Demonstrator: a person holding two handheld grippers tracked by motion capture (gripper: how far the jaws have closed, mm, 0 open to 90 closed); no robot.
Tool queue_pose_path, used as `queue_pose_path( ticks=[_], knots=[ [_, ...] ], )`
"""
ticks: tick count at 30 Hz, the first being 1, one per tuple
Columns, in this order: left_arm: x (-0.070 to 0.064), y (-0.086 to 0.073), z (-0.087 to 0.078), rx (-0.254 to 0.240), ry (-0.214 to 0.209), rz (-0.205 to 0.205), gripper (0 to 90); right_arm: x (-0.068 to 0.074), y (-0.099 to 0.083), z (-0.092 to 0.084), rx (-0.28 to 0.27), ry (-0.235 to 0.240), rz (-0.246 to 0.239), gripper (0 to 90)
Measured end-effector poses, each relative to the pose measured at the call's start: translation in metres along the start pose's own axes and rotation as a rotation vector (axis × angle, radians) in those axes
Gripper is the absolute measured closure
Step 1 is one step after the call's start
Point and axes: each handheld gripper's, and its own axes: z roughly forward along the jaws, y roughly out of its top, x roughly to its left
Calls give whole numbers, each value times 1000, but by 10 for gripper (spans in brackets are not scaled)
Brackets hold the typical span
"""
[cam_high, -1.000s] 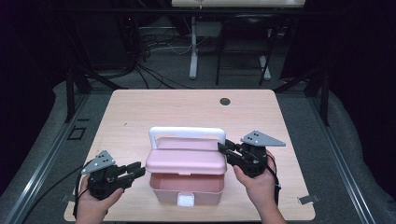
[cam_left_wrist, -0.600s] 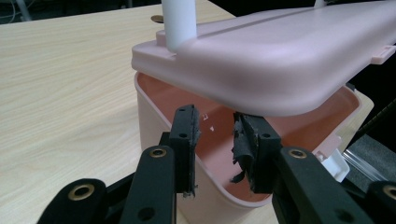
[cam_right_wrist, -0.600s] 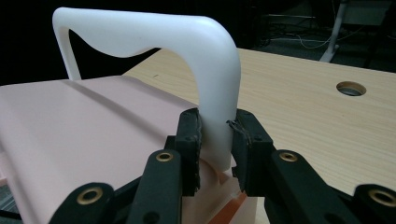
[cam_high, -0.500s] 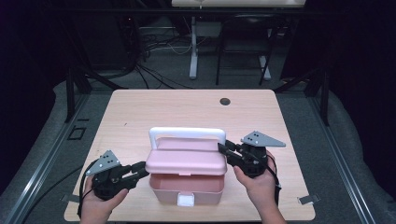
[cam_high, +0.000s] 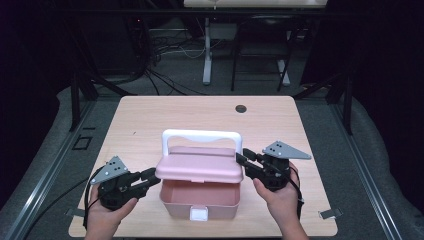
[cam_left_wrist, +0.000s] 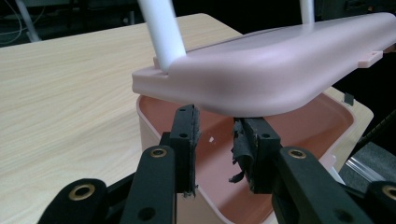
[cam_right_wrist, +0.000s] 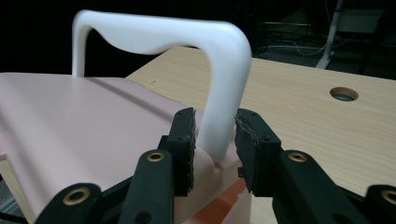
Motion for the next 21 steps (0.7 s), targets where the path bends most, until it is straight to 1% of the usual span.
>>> queue_pose_path(
  ticks=[4,7,11,16,17,21],
  knots=[
    [0,5,0,-8,0,9,703,-2,0,-7,-22,-14,2,675],
    [-1,10,0,-21,11,23,703,-3,-1,-12,-33,-28,5,675],
    [-1,16,0,-33,17,25,716,-3,-3,-17,-41,-33,6,654],
    [0,21,0,-45,23,27,729,-1,-5,-20,-40,-42,-2,655],
    [0,24,0,-50,28,28,733,-1,-6,-23,-51,-47,0,655],
    [1,27,0,-60,29,29,735,0,-8,-25,-56,-55,-1,648]
  ],
)
